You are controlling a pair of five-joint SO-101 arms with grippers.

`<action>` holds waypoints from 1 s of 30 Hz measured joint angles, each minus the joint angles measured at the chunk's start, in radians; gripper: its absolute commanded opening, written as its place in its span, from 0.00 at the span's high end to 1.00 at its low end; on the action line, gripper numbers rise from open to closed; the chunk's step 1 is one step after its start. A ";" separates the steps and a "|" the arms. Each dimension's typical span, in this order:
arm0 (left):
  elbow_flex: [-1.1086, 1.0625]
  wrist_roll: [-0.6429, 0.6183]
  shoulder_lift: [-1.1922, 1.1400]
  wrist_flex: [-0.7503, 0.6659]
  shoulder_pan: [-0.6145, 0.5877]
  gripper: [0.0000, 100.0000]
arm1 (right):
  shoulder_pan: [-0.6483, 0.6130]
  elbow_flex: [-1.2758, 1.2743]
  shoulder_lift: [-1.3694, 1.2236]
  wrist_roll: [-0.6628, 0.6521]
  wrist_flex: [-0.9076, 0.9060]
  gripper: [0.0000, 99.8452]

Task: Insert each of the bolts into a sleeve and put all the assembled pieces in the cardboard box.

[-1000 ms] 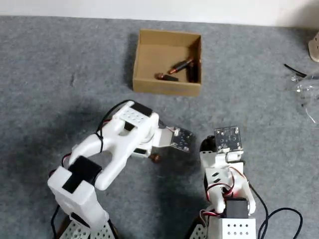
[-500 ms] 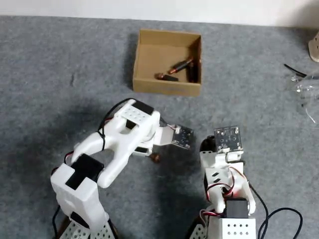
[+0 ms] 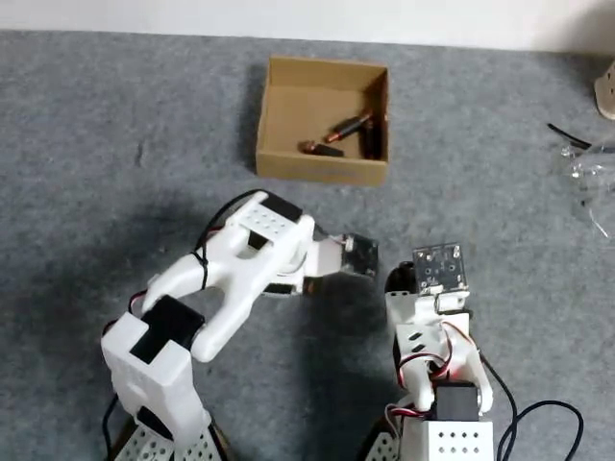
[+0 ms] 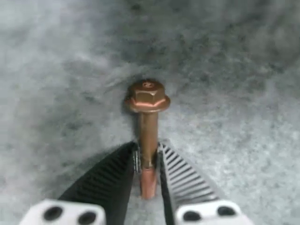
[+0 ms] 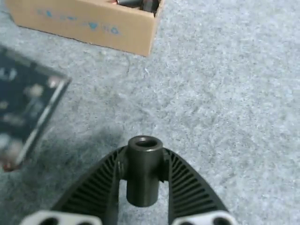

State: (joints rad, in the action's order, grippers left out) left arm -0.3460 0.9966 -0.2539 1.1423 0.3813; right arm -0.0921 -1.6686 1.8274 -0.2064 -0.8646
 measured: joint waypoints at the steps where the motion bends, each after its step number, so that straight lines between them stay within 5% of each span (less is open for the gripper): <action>1: 0.000 -0.031 0.015 -0.014 -0.003 0.99 | 0.000 0.000 0.000 0.000 0.000 1.00; 11: -0.255 -0.123 0.358 -0.203 -0.008 0.99 | 0.000 0.000 0.000 0.000 0.032 1.00; 30: -0.810 -0.609 1.140 -0.641 -0.009 0.99 | 0.000 0.000 0.000 0.000 0.035 1.00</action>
State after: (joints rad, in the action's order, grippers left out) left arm -1.1561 0.3874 0.8861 0.5010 0.3721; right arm -0.0921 -1.6686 1.8274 -0.2064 -0.8293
